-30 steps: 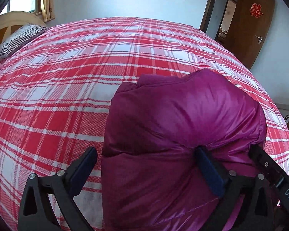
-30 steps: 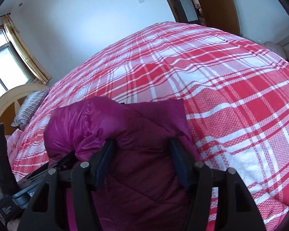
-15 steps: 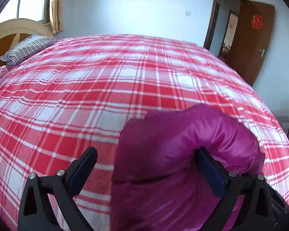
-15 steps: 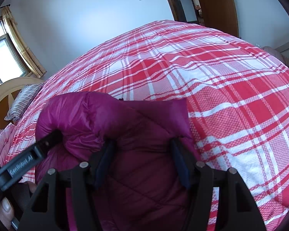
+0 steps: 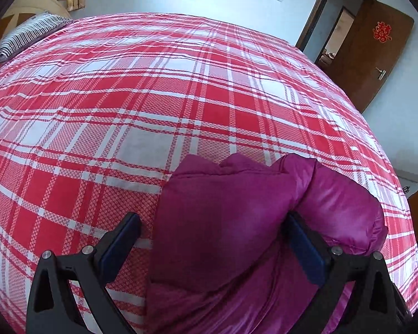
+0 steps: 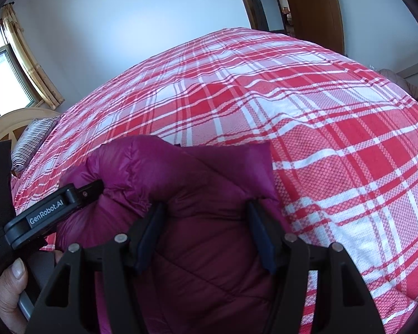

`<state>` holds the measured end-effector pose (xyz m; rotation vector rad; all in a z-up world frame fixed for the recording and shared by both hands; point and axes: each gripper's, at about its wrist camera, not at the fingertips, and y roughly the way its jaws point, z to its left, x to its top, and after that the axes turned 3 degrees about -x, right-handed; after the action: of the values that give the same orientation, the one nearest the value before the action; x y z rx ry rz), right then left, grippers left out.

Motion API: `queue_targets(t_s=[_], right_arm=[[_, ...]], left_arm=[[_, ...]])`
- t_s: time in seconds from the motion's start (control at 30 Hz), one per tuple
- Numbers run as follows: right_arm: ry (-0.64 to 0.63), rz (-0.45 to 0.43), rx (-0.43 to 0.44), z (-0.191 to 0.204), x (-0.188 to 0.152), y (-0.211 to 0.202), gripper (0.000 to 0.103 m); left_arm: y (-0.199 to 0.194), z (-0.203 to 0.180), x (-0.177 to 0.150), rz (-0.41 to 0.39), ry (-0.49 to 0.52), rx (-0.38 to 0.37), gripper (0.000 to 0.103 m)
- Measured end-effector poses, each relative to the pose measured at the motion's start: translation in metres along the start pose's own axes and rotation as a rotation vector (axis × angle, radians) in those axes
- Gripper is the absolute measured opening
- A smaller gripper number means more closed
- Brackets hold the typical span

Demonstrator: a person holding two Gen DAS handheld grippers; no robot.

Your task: Fold large clothes

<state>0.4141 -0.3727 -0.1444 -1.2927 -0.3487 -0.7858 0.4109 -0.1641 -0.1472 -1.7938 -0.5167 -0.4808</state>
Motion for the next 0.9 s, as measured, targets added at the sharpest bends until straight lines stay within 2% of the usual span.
queue_targets(t_s=[0.17, 0.3, 0.9], right_arm=[[-0.019, 0.015, -0.024, 0.003, 0.001, 0.003, 0.065], [0.002, 0.017, 0.006, -0.002, 0.000, 0.004, 0.065], [-0.080, 0.037, -0.096, 0.013, 0.001, 0.010, 0.067]], left_arm=[[0.001, 0.001, 0.000, 0.001, 0.000, -0.001, 0.102], [0.002, 0.001, 0.001, -0.001, 0.002, 0.001, 0.102], [0.003, 0.000, 0.000, -0.004, 0.009, 0.012, 0.102]])
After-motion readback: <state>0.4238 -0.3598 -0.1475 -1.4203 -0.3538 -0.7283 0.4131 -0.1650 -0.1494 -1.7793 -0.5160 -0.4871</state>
